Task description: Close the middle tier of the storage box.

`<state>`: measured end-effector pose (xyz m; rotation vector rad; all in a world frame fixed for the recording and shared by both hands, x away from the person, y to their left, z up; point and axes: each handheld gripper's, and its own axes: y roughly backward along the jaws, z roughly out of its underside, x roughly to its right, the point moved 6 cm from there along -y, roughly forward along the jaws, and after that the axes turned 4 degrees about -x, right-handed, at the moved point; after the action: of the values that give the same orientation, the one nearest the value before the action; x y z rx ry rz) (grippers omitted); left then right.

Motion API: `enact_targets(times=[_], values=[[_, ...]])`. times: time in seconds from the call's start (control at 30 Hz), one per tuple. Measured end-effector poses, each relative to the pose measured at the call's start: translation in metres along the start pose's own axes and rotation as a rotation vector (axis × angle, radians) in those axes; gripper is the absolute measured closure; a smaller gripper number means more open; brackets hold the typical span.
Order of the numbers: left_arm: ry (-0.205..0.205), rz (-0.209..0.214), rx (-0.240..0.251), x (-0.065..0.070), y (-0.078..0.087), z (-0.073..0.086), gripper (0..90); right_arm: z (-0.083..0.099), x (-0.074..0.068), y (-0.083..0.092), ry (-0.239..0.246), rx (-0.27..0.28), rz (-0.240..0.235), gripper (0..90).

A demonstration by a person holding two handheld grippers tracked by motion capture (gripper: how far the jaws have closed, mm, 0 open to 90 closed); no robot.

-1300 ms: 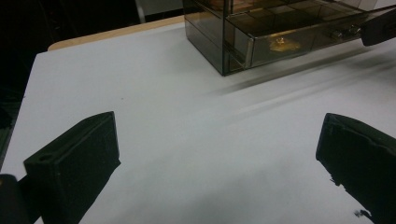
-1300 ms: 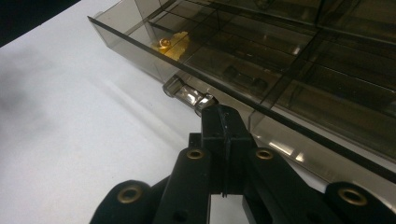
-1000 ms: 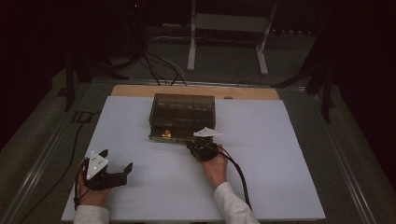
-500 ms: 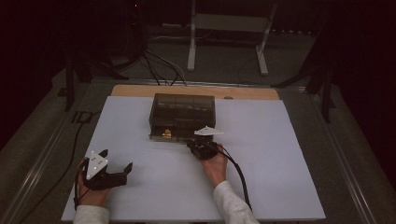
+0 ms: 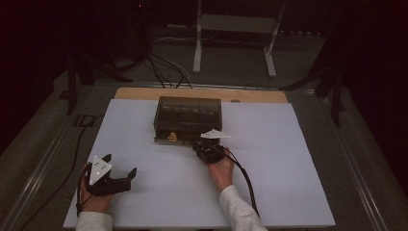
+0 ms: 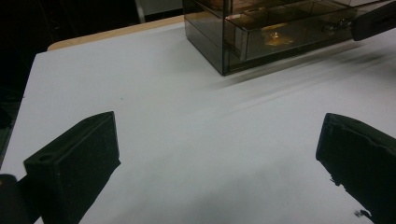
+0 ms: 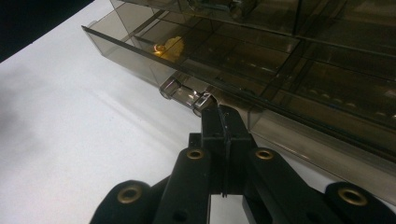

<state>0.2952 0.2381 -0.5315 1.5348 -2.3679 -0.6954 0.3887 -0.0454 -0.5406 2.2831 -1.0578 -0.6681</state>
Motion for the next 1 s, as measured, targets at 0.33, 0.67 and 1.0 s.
enact_targets(times=[0.33,0.67,1.0], values=[[0.0,0.0,0.0,-0.0002,-0.0001,0.0001,0.6,-0.0001,0.0016,-0.0036,0.022,0.002,0.031,90.0],[0.0,0.0,0.0,-0.0002,0.0,0.0,0.6,-0.0025,0.0042,-0.0067,0.023,0.014,0.046,90.0],[0.0,0.0,0.0,-0.0003,-0.0001,0.0001,0.6,-0.0041,0.0056,-0.0085,0.014,0.021,0.055,90.0]])
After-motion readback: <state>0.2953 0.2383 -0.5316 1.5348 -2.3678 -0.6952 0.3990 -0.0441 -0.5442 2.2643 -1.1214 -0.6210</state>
